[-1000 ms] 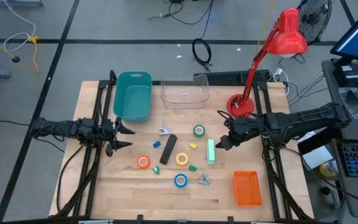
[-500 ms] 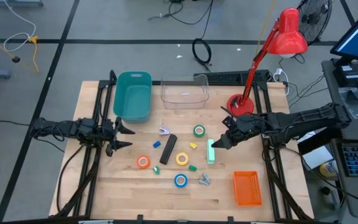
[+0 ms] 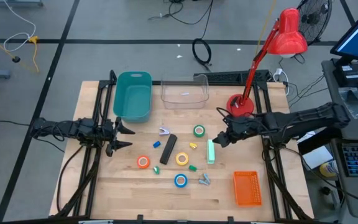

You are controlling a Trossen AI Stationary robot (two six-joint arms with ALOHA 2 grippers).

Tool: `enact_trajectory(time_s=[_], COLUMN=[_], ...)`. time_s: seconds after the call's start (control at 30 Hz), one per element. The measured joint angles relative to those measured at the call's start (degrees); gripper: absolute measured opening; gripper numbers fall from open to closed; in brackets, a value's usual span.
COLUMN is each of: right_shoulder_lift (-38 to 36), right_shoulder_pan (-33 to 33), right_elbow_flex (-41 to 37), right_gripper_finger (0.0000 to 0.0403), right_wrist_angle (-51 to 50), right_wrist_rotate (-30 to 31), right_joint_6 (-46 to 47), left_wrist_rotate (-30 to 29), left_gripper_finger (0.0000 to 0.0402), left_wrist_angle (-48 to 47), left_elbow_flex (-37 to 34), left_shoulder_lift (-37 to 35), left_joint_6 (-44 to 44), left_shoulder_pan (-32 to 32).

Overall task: Pick and place Stapler, Stapler remover, tape
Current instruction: Put the large light green stapler into the green bin

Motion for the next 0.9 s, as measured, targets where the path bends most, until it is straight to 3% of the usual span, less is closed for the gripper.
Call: enact_trajectory(time_s=[0.4,0.9], right_shoulder_lift=[17.38,27.89], right_shoulder_pan=[0.55,1.93], right_elbow_flex=[17.71,17.91], right_gripper_finger=[0.0142,0.0146], right_wrist_angle=[-25.23,-25.29], right_wrist_rotate=[1.84,-1.75], right_joint_6=[3.82,15.65], left_wrist_rotate=[-0.01,-0.02], left_gripper_finger=[0.0266,0.0267], left_wrist_angle=[0.02,0.00], left_elbow_flex=[0.02,0.02], left_shoulder_lift=[0.00,0.00], left_joint_6=[-0.09,0.00], left_shoulder_pan=[0.00,0.00])
